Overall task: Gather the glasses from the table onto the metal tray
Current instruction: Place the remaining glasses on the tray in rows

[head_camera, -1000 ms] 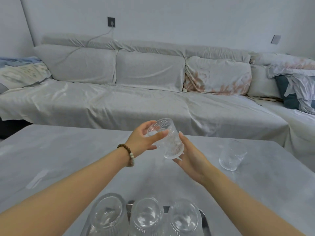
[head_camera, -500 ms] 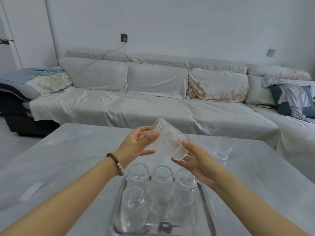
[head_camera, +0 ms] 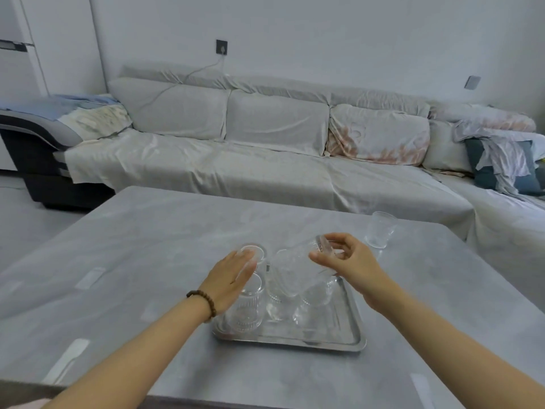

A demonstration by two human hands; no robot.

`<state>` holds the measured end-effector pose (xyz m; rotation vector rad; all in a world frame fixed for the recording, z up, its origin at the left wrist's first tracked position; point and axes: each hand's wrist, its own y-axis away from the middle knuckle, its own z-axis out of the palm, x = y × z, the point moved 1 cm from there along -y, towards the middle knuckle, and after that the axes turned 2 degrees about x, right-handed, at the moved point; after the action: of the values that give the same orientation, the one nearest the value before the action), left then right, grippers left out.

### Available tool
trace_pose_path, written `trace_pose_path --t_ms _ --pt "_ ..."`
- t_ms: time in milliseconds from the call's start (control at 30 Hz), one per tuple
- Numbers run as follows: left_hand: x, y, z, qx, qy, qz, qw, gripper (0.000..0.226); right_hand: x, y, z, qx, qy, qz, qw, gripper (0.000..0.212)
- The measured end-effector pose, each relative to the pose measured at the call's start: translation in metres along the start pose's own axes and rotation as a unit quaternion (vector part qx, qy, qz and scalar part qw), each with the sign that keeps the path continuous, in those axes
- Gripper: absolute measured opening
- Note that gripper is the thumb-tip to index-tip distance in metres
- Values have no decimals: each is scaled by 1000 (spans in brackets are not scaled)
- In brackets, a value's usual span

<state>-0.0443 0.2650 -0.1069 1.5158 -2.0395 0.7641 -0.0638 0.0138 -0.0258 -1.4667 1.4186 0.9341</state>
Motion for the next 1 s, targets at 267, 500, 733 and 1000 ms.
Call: trace_pose_path --t_ms 267,500,733,1000 --pt "-4 6 17 28 -45 -11 999 58 24 10 17 -8 109 -32 993 67" --pt "-2 5 15 22 -33 -6 999 62 42 8 45 -29 193 -53 979 71" --pt "-3 4 15 18 -40 -6 999 63 52 4 69 -38 193 -55 979 71" --pt "-3 4 16 21 -37 -2 999 63 58 5 75 -43 150 -58 986 73"
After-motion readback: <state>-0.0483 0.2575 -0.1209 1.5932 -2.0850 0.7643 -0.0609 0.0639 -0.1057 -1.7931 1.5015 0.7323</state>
